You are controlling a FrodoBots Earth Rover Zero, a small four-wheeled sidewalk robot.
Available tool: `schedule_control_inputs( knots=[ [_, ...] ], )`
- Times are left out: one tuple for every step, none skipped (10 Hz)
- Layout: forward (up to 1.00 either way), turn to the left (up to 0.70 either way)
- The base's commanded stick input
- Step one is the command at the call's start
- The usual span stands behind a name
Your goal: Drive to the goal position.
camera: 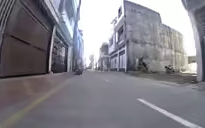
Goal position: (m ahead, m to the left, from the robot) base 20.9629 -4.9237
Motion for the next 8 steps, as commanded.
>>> schedule_control_inputs(
  knots=[
    [1.0, 0.27],
    [1.0, 0.27],
    [1.0, 0.15],
    [1.0, 0.0],
    [1.0, 0.0],
    [1.0, 0.0],
    [1.0, 0.0],
    [1.0, 0.0]
  ],
)
